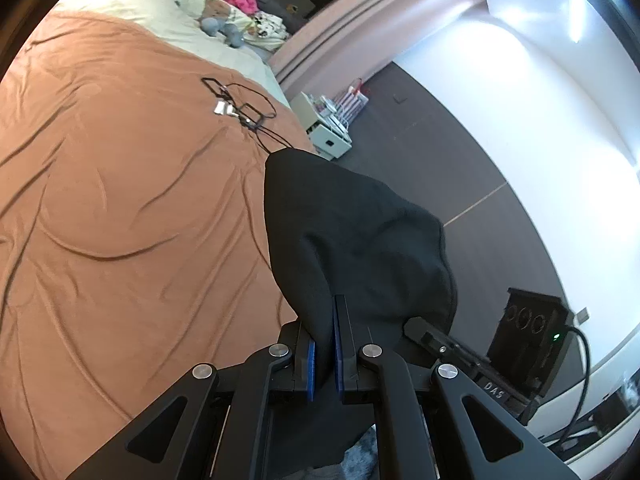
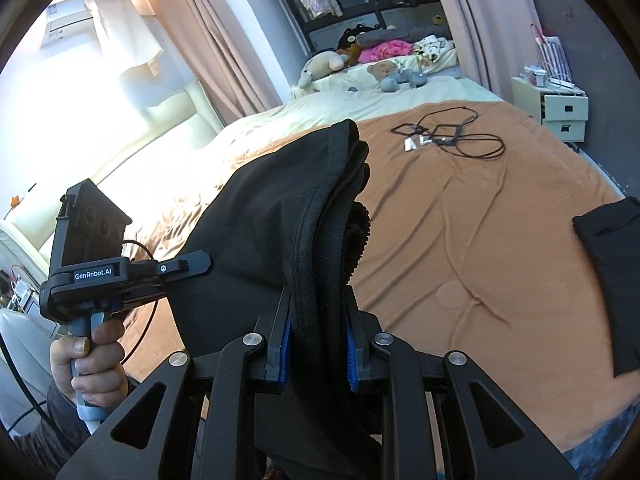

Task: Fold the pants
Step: 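Close both grippers on the folded black shorts' edge and lift them, then carry the shorts with both grippers and lower them onto the bed corner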

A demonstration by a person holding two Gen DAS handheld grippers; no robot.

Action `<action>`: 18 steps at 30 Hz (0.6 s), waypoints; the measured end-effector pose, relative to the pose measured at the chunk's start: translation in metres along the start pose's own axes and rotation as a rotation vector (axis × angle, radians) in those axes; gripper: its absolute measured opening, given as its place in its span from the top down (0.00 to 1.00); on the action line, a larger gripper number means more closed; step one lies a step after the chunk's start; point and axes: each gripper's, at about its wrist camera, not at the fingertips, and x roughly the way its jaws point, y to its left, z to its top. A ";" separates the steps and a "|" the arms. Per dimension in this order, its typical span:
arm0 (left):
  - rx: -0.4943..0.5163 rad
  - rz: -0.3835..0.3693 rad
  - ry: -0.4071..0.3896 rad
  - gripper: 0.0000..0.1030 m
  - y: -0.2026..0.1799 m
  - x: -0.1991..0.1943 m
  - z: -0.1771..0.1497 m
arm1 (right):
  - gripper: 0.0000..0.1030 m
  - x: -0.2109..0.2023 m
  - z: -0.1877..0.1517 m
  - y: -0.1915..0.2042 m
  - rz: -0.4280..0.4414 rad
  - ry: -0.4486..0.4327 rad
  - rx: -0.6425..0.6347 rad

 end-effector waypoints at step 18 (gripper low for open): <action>0.112 -0.095 0.056 0.93 -0.077 0.098 0.009 | 0.83 -0.074 -0.006 -0.036 -0.082 -0.085 -0.069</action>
